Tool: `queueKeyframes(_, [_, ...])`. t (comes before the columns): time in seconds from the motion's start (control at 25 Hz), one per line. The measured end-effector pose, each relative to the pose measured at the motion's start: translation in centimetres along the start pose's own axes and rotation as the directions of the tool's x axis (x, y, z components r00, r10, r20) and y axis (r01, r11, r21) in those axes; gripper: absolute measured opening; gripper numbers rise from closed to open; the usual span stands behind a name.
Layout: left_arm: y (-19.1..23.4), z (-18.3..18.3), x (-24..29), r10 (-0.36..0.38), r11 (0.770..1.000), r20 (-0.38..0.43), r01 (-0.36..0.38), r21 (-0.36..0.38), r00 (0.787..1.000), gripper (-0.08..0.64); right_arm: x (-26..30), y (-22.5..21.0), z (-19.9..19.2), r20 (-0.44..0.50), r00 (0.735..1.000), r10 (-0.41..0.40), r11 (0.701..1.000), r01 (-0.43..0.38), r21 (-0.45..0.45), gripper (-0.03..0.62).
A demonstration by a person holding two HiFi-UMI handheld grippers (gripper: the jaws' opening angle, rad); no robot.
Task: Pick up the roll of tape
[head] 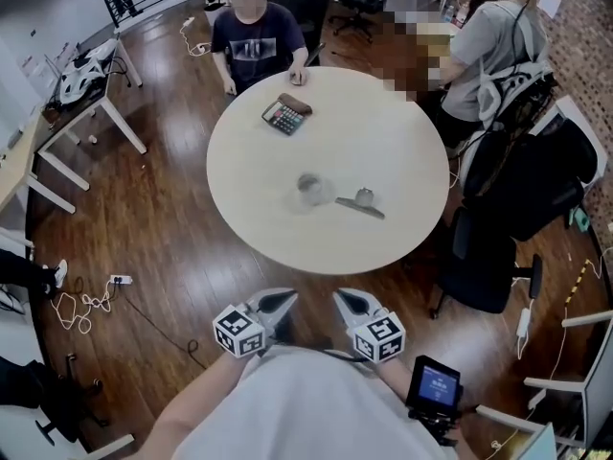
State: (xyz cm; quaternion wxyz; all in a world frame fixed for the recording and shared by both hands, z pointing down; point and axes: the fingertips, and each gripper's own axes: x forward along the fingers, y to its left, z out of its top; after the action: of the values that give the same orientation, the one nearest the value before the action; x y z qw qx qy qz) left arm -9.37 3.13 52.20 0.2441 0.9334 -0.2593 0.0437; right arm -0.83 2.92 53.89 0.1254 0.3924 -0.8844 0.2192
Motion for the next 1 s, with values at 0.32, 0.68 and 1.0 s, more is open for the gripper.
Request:
queueKeyframes(0.32, [6.7, 3.2, -2.0, -0.041, 0.999, -0.012, 0.041, 0.035, 0.999, 0.006, 5.7, -0.4, 4.7, 0.046, 0.995, -0.088, 0.996, 0.089, -0.006, 0.008])
queueKeyframes(0.68, [10.0, 3.7, -3.3, -0.102, 0.994, -0.031, 0.103, 0.036, 0.994, 0.006, 7.4, -0.7, 5.0, 0.032, 0.983, -0.18, 0.983, 0.18, 0.028, 0.008])
queueKeyframes(1.0, [12.3, 3.5, -3.2, -0.081, 0.997, -0.041, 0.081, 0.016, 0.996, 0.006, 9.3, -1.5, 5.6, 0.01, 0.986, -0.167, 0.986, 0.166, 0.012, 0.008])
